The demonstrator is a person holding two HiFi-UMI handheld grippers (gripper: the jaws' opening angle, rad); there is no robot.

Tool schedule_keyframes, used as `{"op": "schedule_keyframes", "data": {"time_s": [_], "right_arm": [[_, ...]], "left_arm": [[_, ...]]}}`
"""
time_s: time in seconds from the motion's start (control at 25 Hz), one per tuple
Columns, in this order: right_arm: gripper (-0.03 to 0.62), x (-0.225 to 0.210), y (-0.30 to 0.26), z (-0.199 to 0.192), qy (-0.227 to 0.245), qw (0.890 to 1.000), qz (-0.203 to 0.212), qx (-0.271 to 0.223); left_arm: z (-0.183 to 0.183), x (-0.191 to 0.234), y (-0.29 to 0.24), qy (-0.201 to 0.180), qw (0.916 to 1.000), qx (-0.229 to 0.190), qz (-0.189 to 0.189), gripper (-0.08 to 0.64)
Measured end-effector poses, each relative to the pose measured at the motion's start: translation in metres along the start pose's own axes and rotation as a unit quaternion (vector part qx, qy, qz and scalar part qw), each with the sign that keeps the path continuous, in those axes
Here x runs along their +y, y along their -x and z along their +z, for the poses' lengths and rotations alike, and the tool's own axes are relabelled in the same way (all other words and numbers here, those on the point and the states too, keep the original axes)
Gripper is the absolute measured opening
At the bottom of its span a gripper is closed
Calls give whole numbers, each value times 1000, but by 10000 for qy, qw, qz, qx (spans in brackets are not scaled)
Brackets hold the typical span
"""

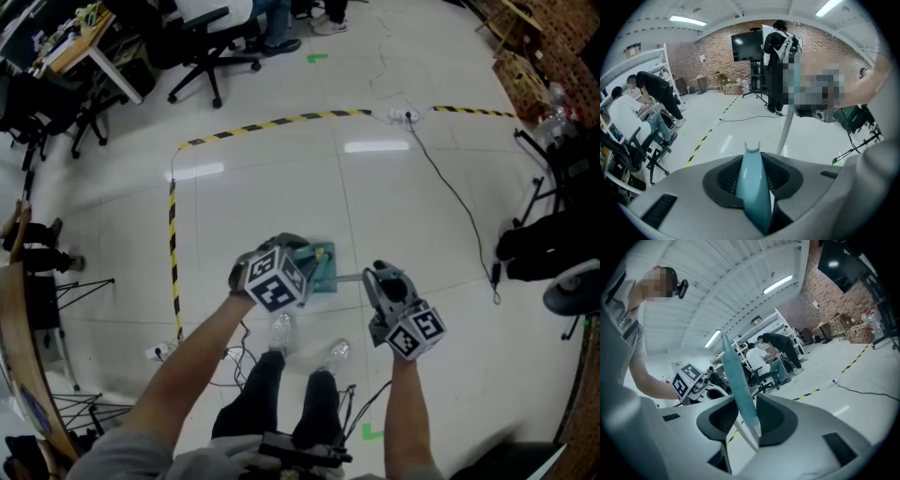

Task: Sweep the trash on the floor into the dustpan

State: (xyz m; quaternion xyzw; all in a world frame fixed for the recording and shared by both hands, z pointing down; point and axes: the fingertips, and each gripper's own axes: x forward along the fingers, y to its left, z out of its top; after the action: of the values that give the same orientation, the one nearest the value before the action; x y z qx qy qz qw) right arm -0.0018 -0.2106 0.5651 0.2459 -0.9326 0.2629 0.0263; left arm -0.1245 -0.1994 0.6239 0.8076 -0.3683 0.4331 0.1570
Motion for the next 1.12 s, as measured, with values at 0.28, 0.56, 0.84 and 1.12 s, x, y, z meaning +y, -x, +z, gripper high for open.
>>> {"op": "schedule_keyframes", "data": {"time_s": [0.28,0.56,0.84,1.12], "right_arm": [[110,14,17,25,823,9959,-382,59],[100,23,56,84,1511,9831,-958,-377],[100,12,85,96,1742,9746,-1376,-292],[100,-3,88,99,1654,9711,-1708,-185]], "left_arm": [[-8,-11,7,211,9997,-73,-117,114],[5,-23,-3,564,9979,-320,-52,114],[15,-30,-30,1077,9926,-557,35,115],[28,-36,-39,1026,9929,-596,101,115]]}}
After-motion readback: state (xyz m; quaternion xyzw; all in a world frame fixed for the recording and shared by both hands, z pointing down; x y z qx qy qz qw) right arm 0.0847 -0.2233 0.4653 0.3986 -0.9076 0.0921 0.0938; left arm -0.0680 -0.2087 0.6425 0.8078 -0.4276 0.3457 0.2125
